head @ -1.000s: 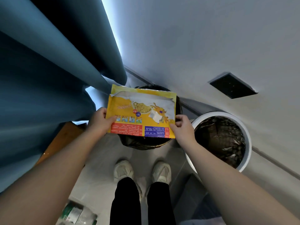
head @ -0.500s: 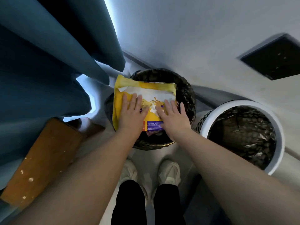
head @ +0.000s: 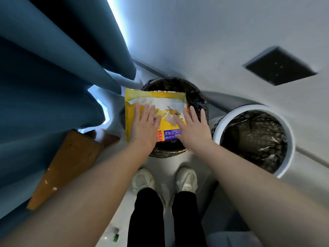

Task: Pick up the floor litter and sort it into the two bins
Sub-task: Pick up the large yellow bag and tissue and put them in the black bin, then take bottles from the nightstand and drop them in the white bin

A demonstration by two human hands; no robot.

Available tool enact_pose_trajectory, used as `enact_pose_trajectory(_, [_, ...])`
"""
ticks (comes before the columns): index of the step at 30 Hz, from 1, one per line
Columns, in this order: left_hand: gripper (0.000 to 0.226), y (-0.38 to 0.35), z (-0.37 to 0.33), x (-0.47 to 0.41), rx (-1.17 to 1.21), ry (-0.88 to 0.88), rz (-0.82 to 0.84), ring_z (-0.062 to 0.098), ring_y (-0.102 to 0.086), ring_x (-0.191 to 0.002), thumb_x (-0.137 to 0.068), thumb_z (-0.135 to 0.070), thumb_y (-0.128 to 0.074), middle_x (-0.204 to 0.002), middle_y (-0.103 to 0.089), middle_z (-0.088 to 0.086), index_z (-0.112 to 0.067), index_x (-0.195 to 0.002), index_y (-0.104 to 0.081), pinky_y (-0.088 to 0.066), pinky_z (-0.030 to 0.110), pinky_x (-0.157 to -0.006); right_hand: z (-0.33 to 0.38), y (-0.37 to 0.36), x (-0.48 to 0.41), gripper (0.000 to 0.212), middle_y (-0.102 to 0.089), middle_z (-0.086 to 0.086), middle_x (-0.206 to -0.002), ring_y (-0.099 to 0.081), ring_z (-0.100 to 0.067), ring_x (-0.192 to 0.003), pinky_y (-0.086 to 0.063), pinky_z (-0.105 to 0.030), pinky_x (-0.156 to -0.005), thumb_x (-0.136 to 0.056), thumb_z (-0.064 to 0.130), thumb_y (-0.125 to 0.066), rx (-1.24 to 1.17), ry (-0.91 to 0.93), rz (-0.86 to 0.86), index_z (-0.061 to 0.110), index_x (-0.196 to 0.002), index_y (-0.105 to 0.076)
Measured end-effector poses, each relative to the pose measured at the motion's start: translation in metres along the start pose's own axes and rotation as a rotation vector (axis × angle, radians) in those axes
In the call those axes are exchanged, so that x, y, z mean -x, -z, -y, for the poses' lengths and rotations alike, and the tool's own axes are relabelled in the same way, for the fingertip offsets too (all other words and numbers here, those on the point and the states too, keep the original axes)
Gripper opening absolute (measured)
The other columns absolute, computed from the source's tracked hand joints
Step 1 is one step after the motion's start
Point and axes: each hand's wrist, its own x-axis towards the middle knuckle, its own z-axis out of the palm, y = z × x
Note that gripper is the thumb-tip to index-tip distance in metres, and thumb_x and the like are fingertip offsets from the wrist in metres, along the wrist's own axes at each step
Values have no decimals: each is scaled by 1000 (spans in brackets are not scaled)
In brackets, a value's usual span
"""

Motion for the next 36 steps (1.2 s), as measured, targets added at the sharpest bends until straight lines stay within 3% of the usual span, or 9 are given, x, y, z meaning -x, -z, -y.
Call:
enact_pose_trajectory(10, [77, 127, 88, 232, 322, 141, -74, 31, 3, -146, -92, -62, -33, -159, 2, 12, -23, -152, -4, 7, 65, -109, 2, 149, 221, 69, 2, -9, -162, 8, -34, -147, -3, -61, -115, -98, 49, -35, -118, -34, -64, 30, -153, 2])
enact_pose_trajectory(15, [76, 168, 88, 378, 510, 337, -105, 30, 1, -146, -91, -62, -33, -160, 0, 11, -24, -152, -9, 4, 65, -109, 30, 206, 342, 70, 0, -8, -162, 5, -32, -148, -3, -60, -114, -97, 49, -40, -195, 14, -160, 31, -154, -3])
enact_pose_trajectory(25, [73, 169, 0, 569, 867, 852, -138, 29, 4, -147, -93, -58, -34, -160, 0, 10, -22, -152, -9, 5, 62, -110, 72, 241, 454, 71, 2, -8, -162, 9, -31, -148, 1, -61, -115, -96, 47, -41, -30, 415, -291, 30, -153, -3])
enact_pose_trajectory(36, [72, 110, -87, 704, 1174, 1460, 40, 28, 7, -146, -93, -58, -32, -160, 4, 8, -26, -152, -5, 2, 61, -111, 184, 249, 511, 72, 11, -7, -161, 14, -30, -147, 2, -58, -116, -96, 50, -34, 346, 876, -309, 30, -153, 4])
